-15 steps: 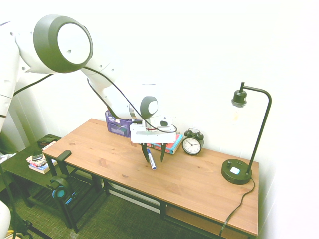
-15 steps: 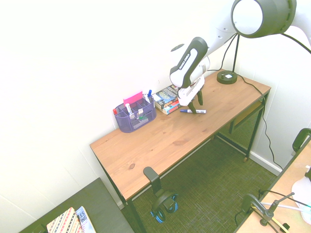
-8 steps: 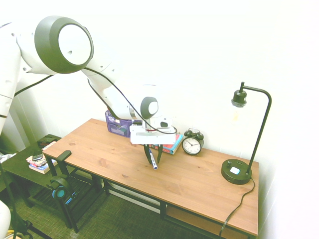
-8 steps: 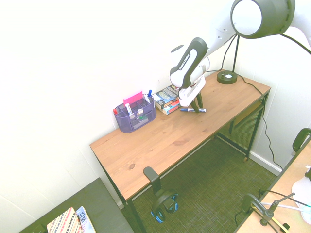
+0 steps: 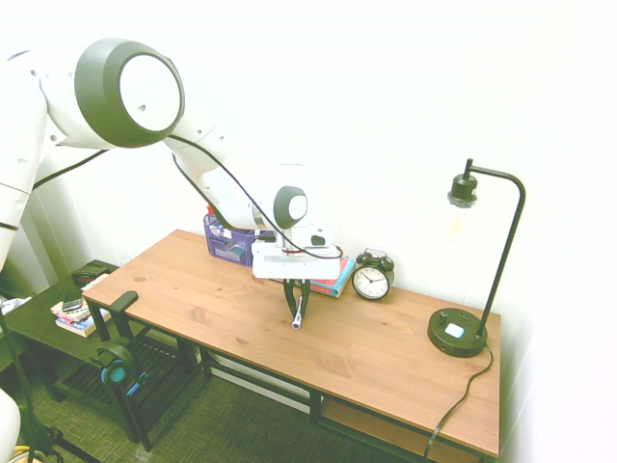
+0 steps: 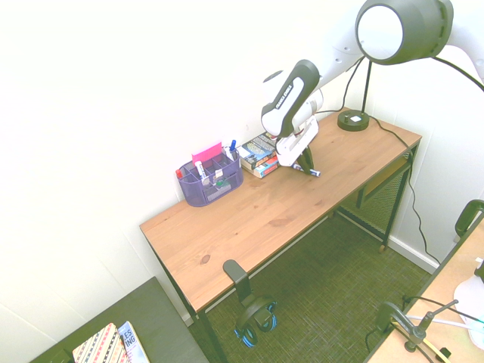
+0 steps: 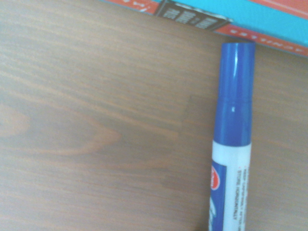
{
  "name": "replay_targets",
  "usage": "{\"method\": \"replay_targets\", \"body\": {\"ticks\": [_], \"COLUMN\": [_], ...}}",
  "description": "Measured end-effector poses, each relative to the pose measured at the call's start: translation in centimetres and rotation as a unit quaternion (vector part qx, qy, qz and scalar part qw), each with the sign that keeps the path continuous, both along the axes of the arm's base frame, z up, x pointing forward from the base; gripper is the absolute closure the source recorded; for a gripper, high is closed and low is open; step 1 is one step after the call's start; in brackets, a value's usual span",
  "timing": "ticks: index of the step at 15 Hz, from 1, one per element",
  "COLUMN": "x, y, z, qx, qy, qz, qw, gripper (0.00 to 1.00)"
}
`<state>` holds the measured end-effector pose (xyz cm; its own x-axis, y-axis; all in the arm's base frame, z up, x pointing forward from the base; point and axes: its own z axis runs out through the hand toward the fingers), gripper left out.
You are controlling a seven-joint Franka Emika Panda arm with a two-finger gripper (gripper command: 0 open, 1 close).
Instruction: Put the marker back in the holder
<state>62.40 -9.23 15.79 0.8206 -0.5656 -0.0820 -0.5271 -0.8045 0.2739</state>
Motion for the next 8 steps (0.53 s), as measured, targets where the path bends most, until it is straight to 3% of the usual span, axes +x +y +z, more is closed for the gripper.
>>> {"method": "replay_targets", "body": {"ticks": [3, 8], "x": [-0.8, -5.2], "y": [-0.2, -0.3], "z": [0.8, 6.7], "qx": [0.004, 0.018], "qy": [-0.022, -0.077], "qz": [0.006, 0.011], "qw": [1.0, 0.997], "gripper": [1.0, 1.0]}}
